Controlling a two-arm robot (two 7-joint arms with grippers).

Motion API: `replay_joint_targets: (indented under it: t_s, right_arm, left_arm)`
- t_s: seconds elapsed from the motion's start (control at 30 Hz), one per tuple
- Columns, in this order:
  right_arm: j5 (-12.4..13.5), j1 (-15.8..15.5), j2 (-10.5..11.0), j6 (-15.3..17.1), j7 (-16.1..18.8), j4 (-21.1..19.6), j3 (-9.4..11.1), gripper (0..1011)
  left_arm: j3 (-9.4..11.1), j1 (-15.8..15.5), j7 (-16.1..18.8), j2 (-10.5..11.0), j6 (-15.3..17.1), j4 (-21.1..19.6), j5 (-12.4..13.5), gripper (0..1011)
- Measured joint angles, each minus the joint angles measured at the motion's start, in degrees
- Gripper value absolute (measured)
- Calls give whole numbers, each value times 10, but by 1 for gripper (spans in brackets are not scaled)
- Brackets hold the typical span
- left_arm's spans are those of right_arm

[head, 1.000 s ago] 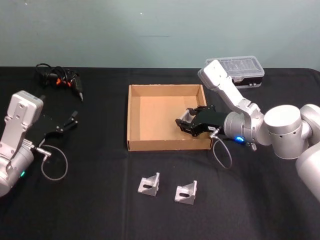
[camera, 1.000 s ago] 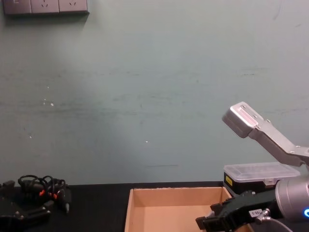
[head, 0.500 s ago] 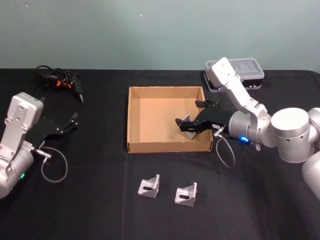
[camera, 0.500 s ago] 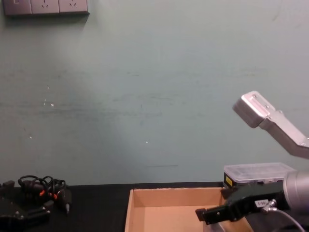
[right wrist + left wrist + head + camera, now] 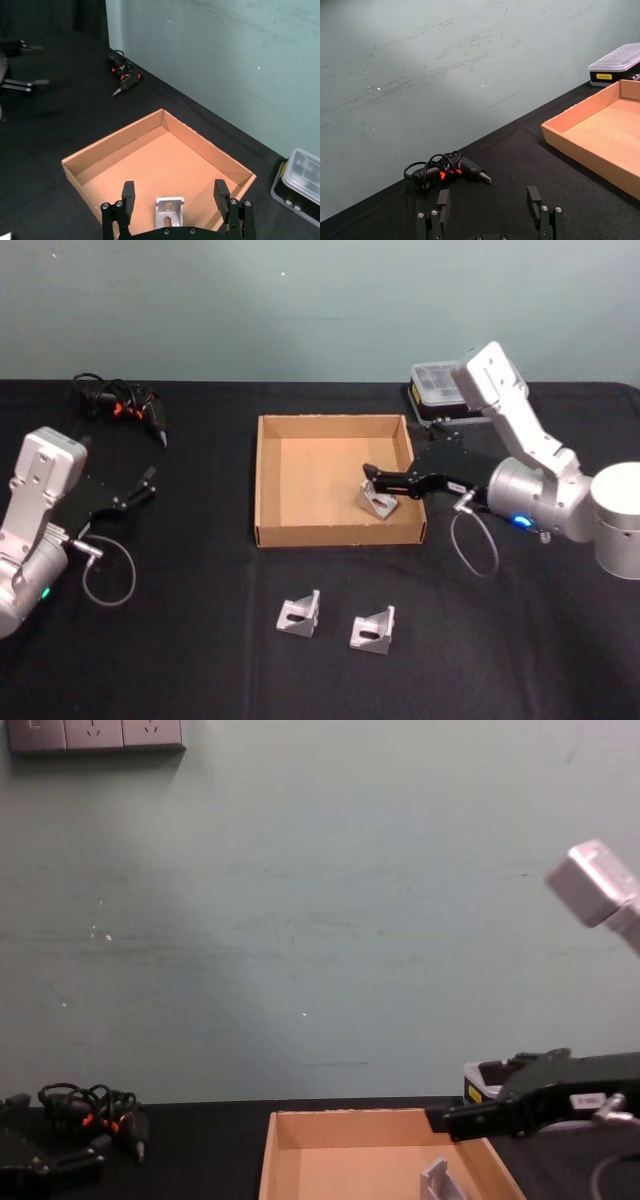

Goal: Use one hand to pick up the angle iron from the table and place it into the box.

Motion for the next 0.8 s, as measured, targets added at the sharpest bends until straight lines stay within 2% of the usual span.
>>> replay_joint_targets:
  t_s: [0.17,0.43,0.63,0.8]
  right_arm:
    - [14,-33,28,-4,2,-51,16,1004]
    - [43,-99,89,-10,9,-143,43,1004]
    - [57,-150,131,-11,12,-199,54,1004]
    - [69,-182,158,-9,21,-226,57,1004]
  left_arm:
    - [0,0,0,0,0,0,0,1000]
    - [0,0,0,0,0,0,0,1000]
    - [0,0,0,0,0,0,0,1000]
    - [0,0,0,0,0,0,0,1000]
